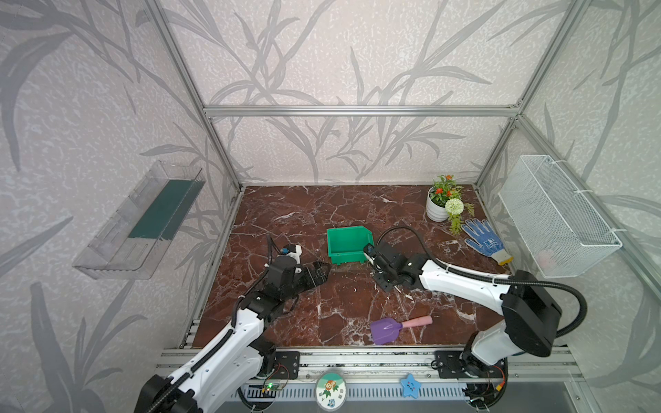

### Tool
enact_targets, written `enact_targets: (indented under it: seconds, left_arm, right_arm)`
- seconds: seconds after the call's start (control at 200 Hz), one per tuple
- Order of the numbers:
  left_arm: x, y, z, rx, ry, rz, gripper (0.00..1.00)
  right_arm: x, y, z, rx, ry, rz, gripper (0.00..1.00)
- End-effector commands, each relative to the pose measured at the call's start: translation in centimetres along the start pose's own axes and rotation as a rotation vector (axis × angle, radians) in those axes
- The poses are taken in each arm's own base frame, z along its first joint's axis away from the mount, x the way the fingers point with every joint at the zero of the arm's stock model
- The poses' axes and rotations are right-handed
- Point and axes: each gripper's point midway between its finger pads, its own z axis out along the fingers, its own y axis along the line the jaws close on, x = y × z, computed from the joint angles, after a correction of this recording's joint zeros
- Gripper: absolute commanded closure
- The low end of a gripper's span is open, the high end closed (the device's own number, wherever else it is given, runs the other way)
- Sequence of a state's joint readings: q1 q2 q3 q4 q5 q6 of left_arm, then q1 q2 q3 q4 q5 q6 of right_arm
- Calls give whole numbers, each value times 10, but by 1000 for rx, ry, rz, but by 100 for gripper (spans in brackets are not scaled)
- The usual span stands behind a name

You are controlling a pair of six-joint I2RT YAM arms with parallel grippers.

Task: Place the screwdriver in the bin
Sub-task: 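Lift the screwdriver with the right gripper and carry it over the bin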

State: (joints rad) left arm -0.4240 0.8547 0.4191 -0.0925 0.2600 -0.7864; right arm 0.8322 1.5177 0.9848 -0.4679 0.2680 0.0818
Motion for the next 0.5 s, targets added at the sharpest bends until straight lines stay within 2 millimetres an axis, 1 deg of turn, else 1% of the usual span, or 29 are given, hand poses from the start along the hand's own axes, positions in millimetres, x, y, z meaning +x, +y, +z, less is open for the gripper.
enact_targets:
  seconds: [0.0, 0.075, 0.255, 0.38, 0.495]
  left_arm:
    - [-5, -10, 1, -7, 9, 65, 1]
    - [-7, -18, 3, -2, 21, 90, 1]
    - [-12, -32, 0, 7, 42, 130, 1]
    - [-18, -39, -6, 2, 47, 167, 1]
    - [-22, -46, -11, 6, 52, 182, 1]
  right_arm:
    - [-28, -39, -21, 112, -106, 80, 91]
    - [-48, -53, -31, 122, -178, 82, 92]
    - [-95, -72, -49, 162, -320, -8, 91]
    - [-121, -83, -50, 186, -377, -67, 91]
    - [-144, -79, -44, 132, -405, -125, 91]
